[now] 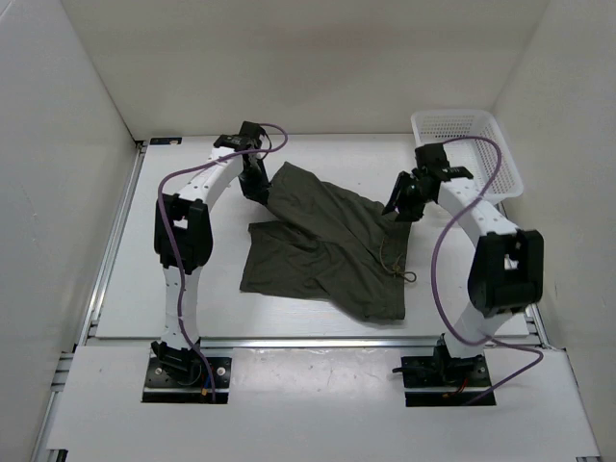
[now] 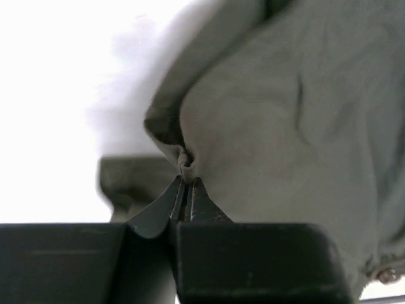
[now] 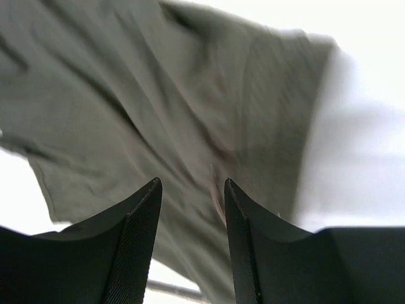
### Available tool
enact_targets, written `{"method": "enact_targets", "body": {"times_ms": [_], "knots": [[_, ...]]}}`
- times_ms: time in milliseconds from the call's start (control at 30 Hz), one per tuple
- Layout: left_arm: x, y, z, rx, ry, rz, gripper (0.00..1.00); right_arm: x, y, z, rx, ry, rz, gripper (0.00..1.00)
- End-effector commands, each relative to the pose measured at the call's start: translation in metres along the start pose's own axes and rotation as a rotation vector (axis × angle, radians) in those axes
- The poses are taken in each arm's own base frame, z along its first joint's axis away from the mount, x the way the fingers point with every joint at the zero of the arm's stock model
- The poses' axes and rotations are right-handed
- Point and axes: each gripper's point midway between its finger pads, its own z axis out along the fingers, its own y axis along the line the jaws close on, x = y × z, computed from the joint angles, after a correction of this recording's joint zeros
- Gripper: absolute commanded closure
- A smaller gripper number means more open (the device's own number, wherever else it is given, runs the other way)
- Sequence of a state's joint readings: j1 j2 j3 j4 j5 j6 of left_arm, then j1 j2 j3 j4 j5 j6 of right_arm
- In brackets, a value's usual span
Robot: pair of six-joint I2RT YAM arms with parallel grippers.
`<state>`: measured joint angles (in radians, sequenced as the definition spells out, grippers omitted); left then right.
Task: Fold and stack the shorts
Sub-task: Flatten the shorts out
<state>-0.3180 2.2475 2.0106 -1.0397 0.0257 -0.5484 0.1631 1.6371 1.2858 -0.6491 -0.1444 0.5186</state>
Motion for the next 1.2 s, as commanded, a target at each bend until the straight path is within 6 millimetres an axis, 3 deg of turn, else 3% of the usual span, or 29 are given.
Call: {"method": "enact_targets", "body": {"times_ms": [0,67,100,200,300,367,467,500,533,567,600,667,700,733,767,800,833,867,900,933,967,1033,1067,1100,1167], "knots": [[-0.011,0.017,-0.038,-0.004,-0.081,-0.02,0.9,-0.032,0.025,0.021,-0.015,-0.05,-0.024,0.51],[-0.01,0.023,-0.043,-0.022,-0.098,-0.021,0.9,-0.032,0.02,0.048,0.03,-0.014,-0.014,0.52],[-0.004,0.032,-0.036,-0.041,-0.074,-0.031,0.9,-0.037,0.024,0.055,0.037,-0.018,-0.01,0.52],[0.003,0.046,-0.033,-0.059,-0.056,-0.05,0.9,-0.03,0.012,0.092,0.083,0.054,0.017,0.52],[-0.001,0.05,-0.03,-0.057,-0.067,-0.069,0.9,-0.03,0.0,0.105,0.144,0.066,0.03,0.51],[0.003,0.054,-0.016,-0.058,-0.028,-0.081,0.9,-0.031,-0.001,0.112,0.157,0.087,0.033,0.51],[-0.002,0.054,-0.016,-0.047,-0.015,-0.08,0.72,-0.035,0.012,0.104,0.13,0.075,0.022,0.47],[-0.002,0.054,-0.016,-0.047,-0.015,-0.081,0.67,-0.04,0.027,0.091,0.1,0.043,-0.008,0.44],[-0.002,0.054,-0.021,-0.047,-0.016,-0.08,0.56,-0.039,0.038,0.084,0.081,0.032,-0.041,0.35],[-0.004,0.053,-0.027,-0.04,-0.029,-0.071,0.37,-0.041,0.045,0.075,0.072,0.008,-0.054,0.32],[-0.006,0.055,-0.041,-0.046,-0.062,-0.07,0.27,-0.048,0.059,0.054,0.037,-0.036,-0.08,0.29],[0.0,0.056,-0.056,-0.052,-0.086,-0.06,0.22,-0.037,0.067,0.037,0.024,-0.052,-0.117,0.22],[0.01,0.062,-0.07,-0.058,-0.097,-0.073,0.2,-0.039,0.073,0.015,0.009,-0.098,-0.129,0.22],[0.017,0.066,-0.075,-0.066,-0.099,-0.085,0.2,-0.033,0.074,0.006,0.008,-0.109,-0.14,0.2],[0.027,0.07,-0.08,-0.069,-0.094,-0.094,0.2,-0.019,0.059,0.007,0.037,-0.098,-0.137,0.2],[0.048,0.082,-0.086,-0.084,-0.085,-0.114,0.22,-0.015,0.059,-0.015,0.021,-0.135,-0.126,0.19],[0.063,0.087,-0.087,-0.083,-0.064,-0.125,0.22,-0.009,0.053,-0.021,0.023,-0.147,-0.114,0.19],[0.075,0.09,-0.087,-0.073,-0.053,-0.137,0.24,0.001,0.044,-0.026,0.034,-0.15,-0.113,0.18],[0.107,0.1,-0.084,-0.076,-0.007,-0.169,0.24,0.021,0.027,-0.034,0.051,-0.145,-0.112,0.18],[0.123,0.094,-0.082,-0.028,0.026,-0.175,0.24,0.03,0.018,-0.037,0.063,-0.147,-0.099,0.18],[0.156,0.101,-0.072,-0.036,0.097,-0.184,0.24,0.049,0.0,-0.042,0.075,-0.139,-0.072,0.18],[0.181,0.095,-0.076,0.014,0.124,-0.228,0.22,0.072,-0.009,-0.053,0.035,-0.127,-0.032,0.18],[0.189,0.095,-0.074,0.024,0.135,-0.236,0.22,0.097,-0.025,-0.047,0.057,-0.071,-0.012,0.18],[0.206,0.098,-0.07,0.019,0.164,-0.251,0.14,0.106,-0.031,-0.047,0.049,-0.061,0.013,0.18],[0.216,0.102,-0.063,0.015,0.185,-0.253,0.08,0.125,-0.033,-0.054,0.01,-0.047,0.063,0.18]]}}
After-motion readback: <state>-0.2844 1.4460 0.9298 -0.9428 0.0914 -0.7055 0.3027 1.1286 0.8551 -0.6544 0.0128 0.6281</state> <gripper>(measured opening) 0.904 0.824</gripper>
